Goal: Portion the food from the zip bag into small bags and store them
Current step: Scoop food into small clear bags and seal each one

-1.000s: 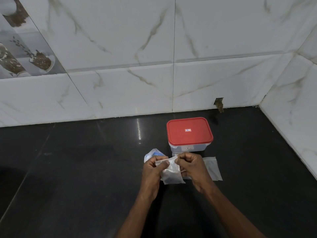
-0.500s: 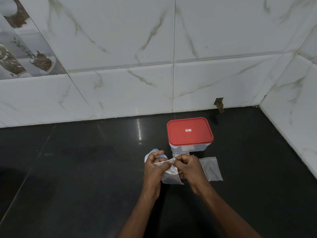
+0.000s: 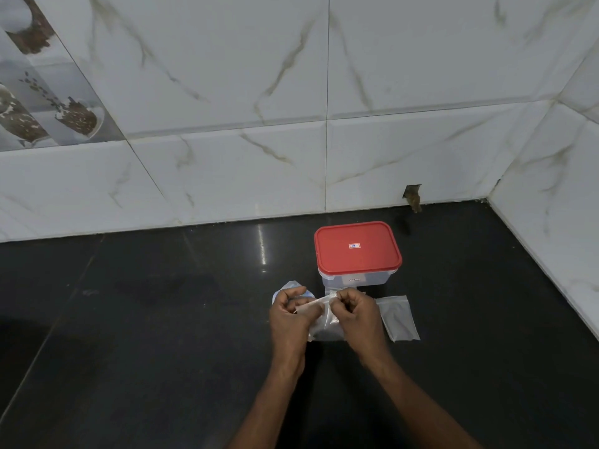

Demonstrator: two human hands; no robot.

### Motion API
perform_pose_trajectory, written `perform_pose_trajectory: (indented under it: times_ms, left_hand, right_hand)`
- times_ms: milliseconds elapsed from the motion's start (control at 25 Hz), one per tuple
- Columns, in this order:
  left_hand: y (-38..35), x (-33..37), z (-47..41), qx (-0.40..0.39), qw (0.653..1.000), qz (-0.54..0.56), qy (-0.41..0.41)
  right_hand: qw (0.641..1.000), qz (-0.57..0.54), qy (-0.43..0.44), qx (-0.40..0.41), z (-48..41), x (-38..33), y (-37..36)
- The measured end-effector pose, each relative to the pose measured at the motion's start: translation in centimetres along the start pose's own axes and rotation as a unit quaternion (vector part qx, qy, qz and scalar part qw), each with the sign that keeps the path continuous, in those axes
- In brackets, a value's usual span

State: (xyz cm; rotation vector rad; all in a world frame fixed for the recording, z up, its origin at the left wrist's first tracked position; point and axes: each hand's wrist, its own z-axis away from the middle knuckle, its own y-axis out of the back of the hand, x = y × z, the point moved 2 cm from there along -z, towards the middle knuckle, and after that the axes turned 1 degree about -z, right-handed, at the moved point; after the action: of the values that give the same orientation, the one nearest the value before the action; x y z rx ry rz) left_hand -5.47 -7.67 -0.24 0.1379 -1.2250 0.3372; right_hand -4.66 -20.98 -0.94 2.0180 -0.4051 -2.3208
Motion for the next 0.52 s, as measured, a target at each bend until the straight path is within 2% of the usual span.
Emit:
perform_pose_trajectory:
  times_ms: [160,520]
  left_hand:
    - [0.74,-0.22,-0.36,-0.025,1.000,-0.005,0.000]
    - [0.56,0.21,-0.42,-0.040,0.998,-0.043,0.013]
  right_hand:
    - [0.997,-0.055,-0.044,-0.038,-0.08,-0.10,0.49]
    - [0.991,-0.093,-0.056,-0.082,0.13,-0.14,0.38]
